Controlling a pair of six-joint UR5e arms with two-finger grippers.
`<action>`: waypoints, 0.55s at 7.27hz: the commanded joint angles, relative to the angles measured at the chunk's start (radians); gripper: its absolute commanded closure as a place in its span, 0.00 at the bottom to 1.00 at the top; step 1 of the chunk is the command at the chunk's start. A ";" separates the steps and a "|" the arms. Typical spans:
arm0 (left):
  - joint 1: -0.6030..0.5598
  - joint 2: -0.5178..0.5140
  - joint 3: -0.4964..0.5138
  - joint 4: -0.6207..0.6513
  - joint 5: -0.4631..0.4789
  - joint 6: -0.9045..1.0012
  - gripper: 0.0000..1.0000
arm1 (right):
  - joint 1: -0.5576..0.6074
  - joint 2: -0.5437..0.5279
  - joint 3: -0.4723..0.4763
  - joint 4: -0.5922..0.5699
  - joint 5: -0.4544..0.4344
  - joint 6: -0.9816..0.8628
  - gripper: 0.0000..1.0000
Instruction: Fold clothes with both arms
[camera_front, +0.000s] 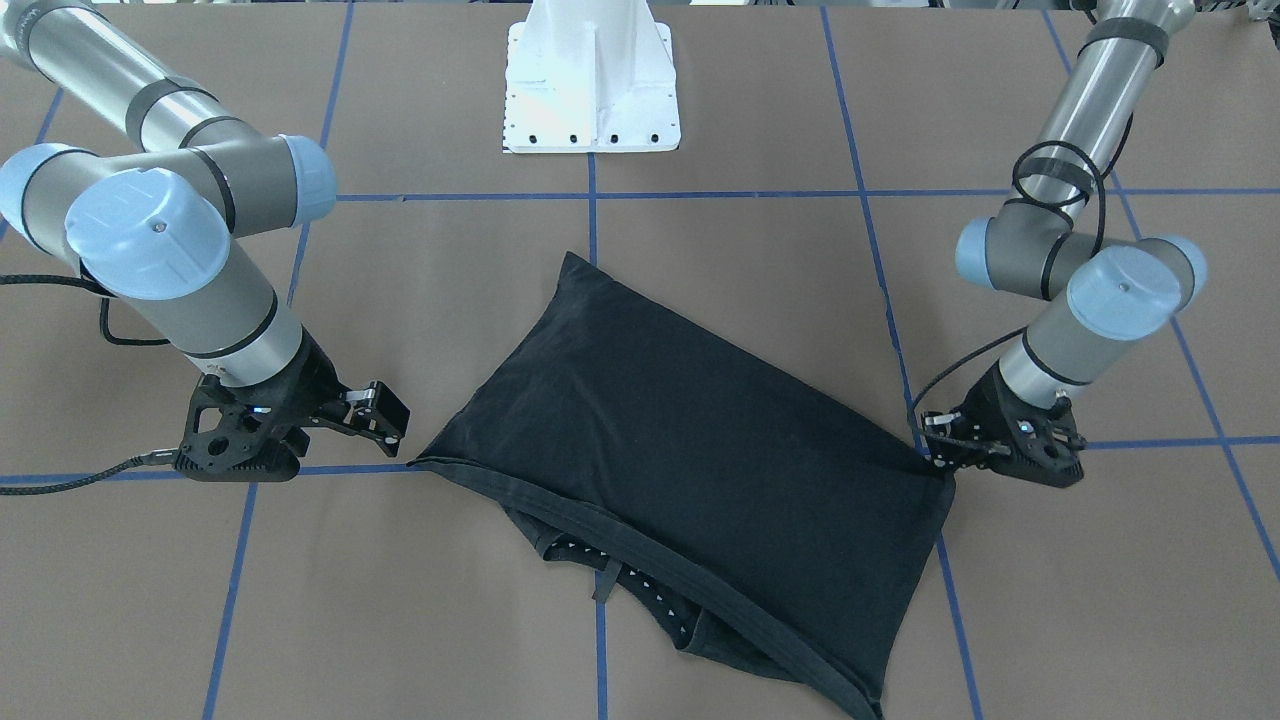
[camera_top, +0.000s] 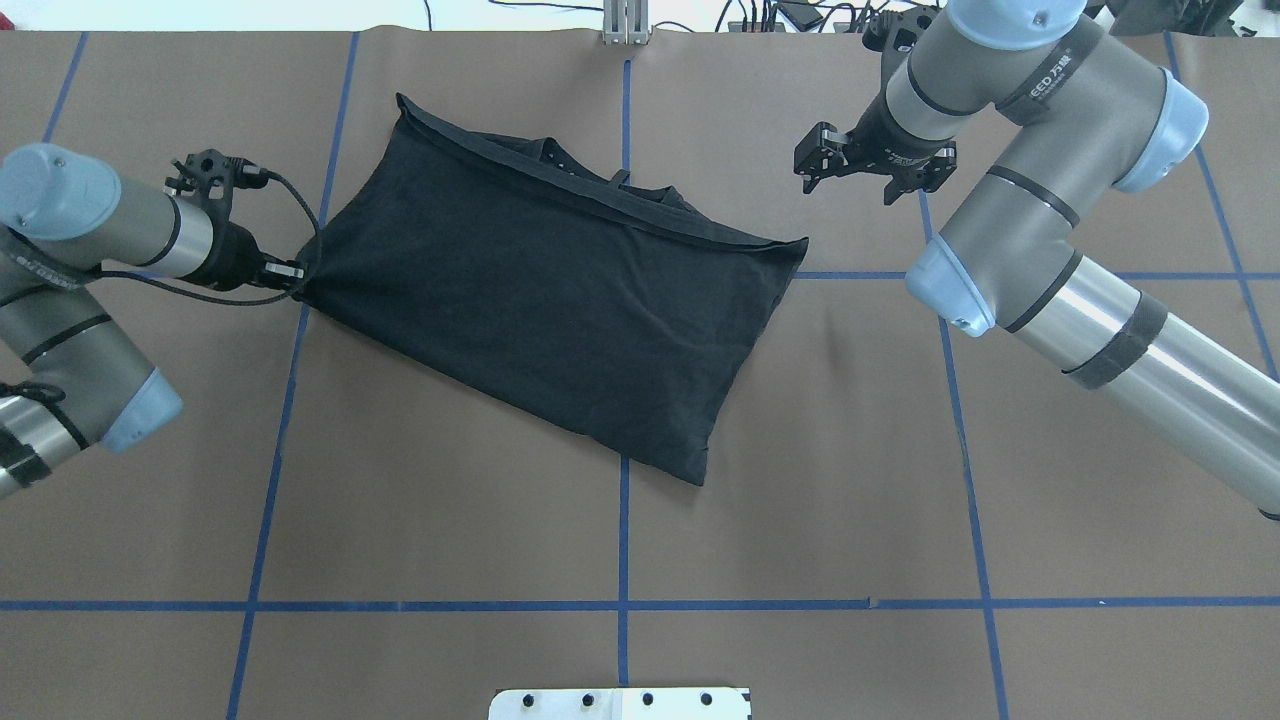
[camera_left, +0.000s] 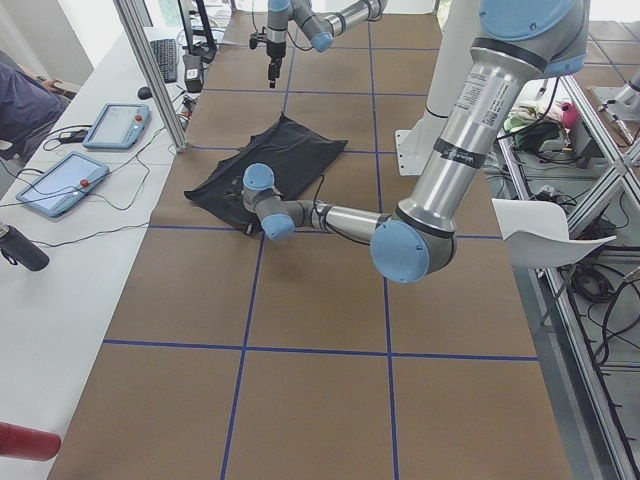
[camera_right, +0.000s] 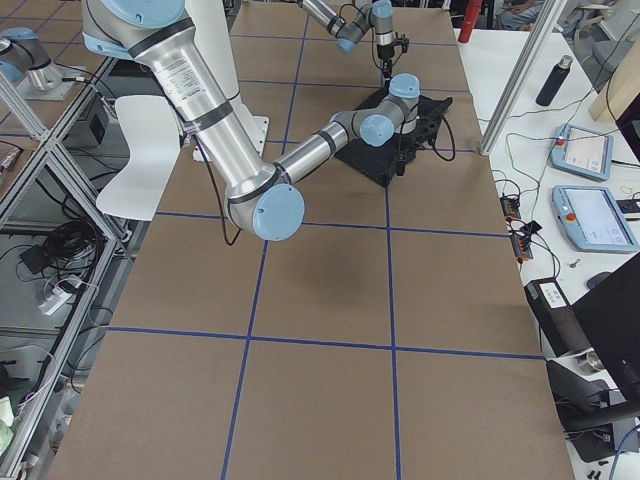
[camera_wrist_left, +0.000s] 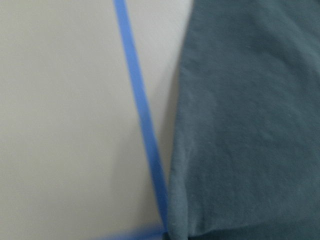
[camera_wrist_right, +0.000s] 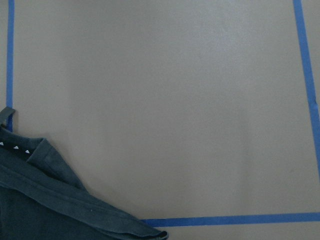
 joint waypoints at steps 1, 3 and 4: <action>-0.040 -0.200 0.256 -0.001 0.070 0.074 1.00 | -0.008 0.002 0.004 0.000 -0.003 0.001 0.00; -0.081 -0.345 0.438 0.005 0.107 0.145 1.00 | -0.016 0.002 0.004 0.000 -0.004 0.001 0.00; -0.115 -0.347 0.434 0.007 0.088 0.188 0.99 | -0.020 0.005 0.001 0.000 -0.004 0.001 0.00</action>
